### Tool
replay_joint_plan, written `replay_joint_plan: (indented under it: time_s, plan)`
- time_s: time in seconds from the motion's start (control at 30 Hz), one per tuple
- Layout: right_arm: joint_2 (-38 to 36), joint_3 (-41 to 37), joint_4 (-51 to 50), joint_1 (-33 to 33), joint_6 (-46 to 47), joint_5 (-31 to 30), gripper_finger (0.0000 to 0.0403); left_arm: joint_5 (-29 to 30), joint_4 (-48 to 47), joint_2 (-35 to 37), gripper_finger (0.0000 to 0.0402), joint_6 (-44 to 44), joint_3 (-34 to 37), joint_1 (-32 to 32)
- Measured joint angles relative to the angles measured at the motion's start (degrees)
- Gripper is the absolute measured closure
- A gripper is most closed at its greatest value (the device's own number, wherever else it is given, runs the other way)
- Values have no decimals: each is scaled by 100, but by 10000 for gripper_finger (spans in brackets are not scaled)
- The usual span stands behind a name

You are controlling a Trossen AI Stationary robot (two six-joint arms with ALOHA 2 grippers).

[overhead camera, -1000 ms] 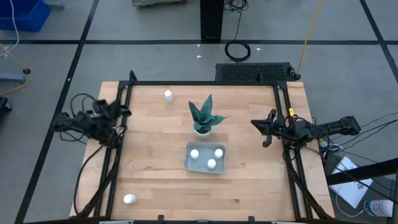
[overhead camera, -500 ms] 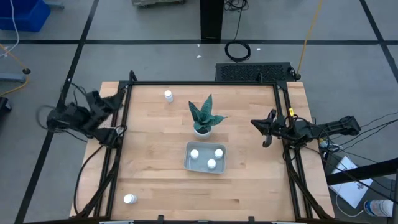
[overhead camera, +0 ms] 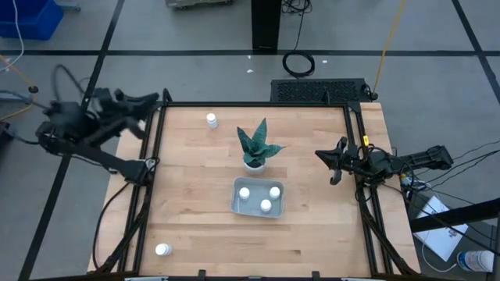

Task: Pick and place pill bottles into a basket
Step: Put the white pill bottle into the gray bin

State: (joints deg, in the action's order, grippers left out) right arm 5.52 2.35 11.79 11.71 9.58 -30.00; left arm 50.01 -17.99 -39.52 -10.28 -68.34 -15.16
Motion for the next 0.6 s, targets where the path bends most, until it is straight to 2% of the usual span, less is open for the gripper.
replay_joint_plan:
  time_s: [0.1, 0.23, 0.3, 0.4, 0.47, 0.53, 0.6]
  plan:
    - [0, 0, 0, 2, 1, 0, 403, -277, -820, -742, 399, -385, -591, 224]
    - [0, 0, 0, 2, 0, 2, 403, -1006, -1665, -1703, 400, -776, -1139, 673]
    - [0, 0, 0, 2, 0, 2, 403, -1210, -2598, -2155, 400, -1583, -1377, 951]
    - [0, 0, 0, 2, 1, 1, 403, -1576, -4133, -2696, 399, -3561, -1520, 1430]
    - [0, 0, 0, 2, 0, 2, 403, -1866, -4919, -2938, 398, -4542, -1483, 1712]
    - [0, 0, 2, 2, 0, 2, 403, -2133, -5468, -3206, 398, -5158, -1453, 2022]
    - [0, 0, 2, 2, 0, 2, 403, -2422, -5783, -3462, 397, -5141, -1453, 2396]
